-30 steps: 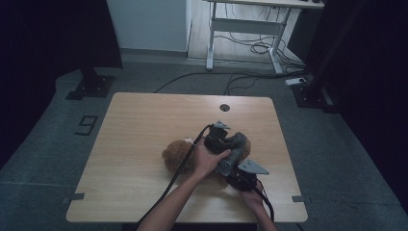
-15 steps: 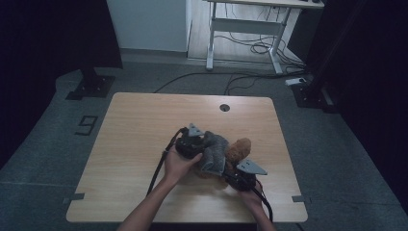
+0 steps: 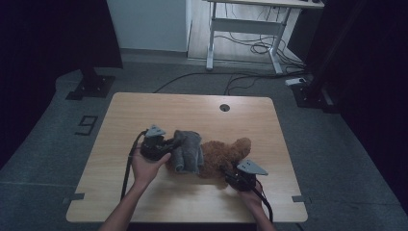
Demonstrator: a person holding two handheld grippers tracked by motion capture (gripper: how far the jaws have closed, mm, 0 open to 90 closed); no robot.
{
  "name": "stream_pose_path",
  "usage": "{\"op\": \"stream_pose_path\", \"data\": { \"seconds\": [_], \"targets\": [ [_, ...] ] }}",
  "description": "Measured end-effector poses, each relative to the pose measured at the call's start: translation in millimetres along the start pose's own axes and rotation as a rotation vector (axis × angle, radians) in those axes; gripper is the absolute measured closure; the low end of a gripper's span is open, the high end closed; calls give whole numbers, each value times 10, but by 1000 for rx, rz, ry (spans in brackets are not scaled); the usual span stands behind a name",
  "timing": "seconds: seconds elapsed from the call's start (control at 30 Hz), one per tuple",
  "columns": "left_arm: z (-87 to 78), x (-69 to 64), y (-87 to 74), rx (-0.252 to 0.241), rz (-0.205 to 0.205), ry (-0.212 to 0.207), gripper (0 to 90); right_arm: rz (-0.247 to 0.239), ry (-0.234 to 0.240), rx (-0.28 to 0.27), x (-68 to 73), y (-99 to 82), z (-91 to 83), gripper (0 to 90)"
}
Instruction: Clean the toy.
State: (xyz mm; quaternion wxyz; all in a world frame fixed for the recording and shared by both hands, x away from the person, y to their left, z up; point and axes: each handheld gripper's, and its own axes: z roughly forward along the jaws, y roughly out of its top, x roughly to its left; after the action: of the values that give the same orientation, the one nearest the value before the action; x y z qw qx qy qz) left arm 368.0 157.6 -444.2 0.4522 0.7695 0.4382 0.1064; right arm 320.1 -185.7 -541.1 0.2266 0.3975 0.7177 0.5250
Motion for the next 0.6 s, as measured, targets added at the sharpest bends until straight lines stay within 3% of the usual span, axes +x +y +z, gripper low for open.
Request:
{"op": "stream_pose_path", "data": {
  "seconds": [0.07, 0.3, 0.47, 0.6],
  "targets": [
    [-34, 102, -93, -5, -45, -16, 762, -5, 0, -2, 8, -1, 2, 582],
    [-155, 238, -257, 4, -61, 27, 761, -8, -3, -3, 14, -7, -4, 583],
    [-65, 219, -478, 79, -38, 34, 761, -2, 2, 1, 7, -13, -17, 583],
    [-9, 208, -593, 74, -54, 20, 759, -4, 7, 12, 8, -20, -42, 584]
  ]
}}
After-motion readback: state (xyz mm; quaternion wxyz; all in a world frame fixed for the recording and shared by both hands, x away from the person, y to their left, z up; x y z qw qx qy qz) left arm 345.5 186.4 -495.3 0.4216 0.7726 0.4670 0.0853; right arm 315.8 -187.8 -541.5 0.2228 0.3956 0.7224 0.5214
